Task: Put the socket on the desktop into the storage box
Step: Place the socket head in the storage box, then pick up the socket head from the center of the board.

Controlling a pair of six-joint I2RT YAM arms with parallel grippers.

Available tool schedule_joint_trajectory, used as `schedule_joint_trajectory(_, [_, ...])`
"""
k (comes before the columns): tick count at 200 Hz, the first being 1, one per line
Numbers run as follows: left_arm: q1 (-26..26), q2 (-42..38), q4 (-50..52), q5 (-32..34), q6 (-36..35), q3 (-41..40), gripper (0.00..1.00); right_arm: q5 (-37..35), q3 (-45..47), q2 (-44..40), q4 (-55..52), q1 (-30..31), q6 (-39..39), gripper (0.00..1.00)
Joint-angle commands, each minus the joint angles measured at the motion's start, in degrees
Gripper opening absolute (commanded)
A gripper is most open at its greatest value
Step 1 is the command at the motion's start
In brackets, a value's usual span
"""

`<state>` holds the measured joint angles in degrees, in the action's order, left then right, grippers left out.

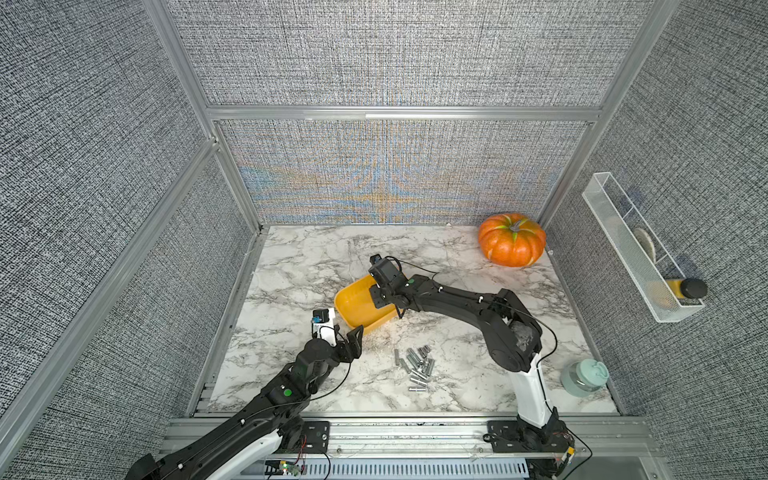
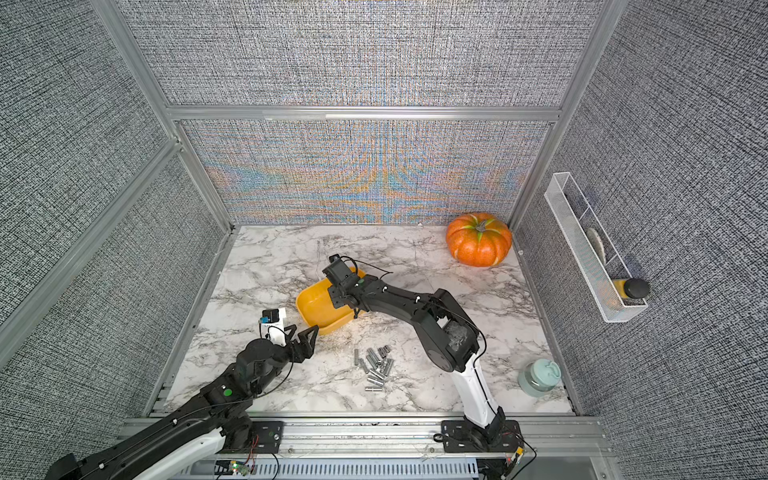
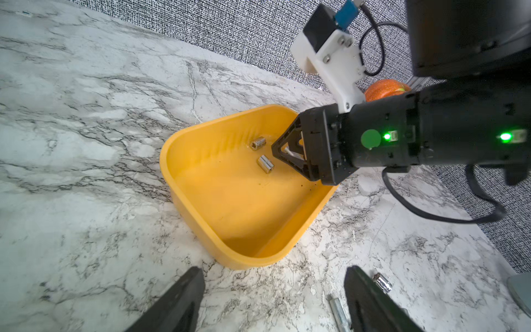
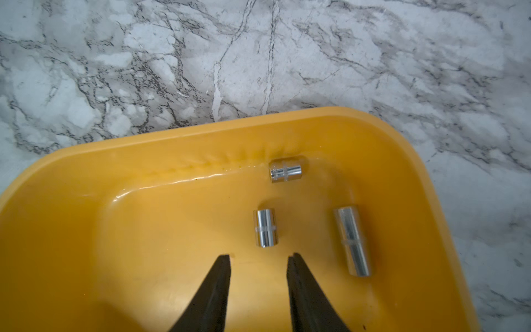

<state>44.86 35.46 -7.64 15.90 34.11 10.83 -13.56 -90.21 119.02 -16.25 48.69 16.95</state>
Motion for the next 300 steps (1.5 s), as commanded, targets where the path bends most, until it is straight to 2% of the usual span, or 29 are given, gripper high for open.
schedule_joint_trajectory(1, [0.0, -0.1, -1.0, -0.7, -0.1, 0.5, 0.81, -2.1, 2.7, -4.4, -0.1, 1.1, 0.4, 0.44])
schedule_joint_trajectory(43, [0.0, -0.6, -0.9, -1.0, -0.1, 0.5, 0.81, -6.5, 16.9, -19.4, 2.6, 6.9, 3.6, 0.44])
schedule_joint_trajectory(76, [0.0, -0.8, -1.0, -0.9, 0.0, 0.3, 0.81, -9.0, 29.7, -30.4, 3.2, 13.6, 10.2, 0.40])
schedule_joint_trajectory(101, [0.0, -0.4, -1.1, -1.0, 0.0, 0.4, 0.81, -8.5, 36.7, -34.7, 4.6, 17.8, 15.8, 0.40])
schedule_joint_trajectory(149, [0.0, 0.4, -1.7, -1.9, -0.2, 0.3, 0.81, -5.8, 42.6, -31.3, 9.6, 19.0, 20.8, 0.40])
schedule_joint_trajectory(225, [0.0, 0.4, -1.4, -1.4, -0.3, 0.5, 0.81, -2.8, 39.7, -23.5, 12.5, 16.8, 19.4, 0.35])
schedule_joint_trajectory(300, [0.0, 0.3, -1.4, -1.0, -0.1, 0.3, 0.82, -4.1, 37.9, -19.6, 10.1, 16.5, 19.8, 0.28])
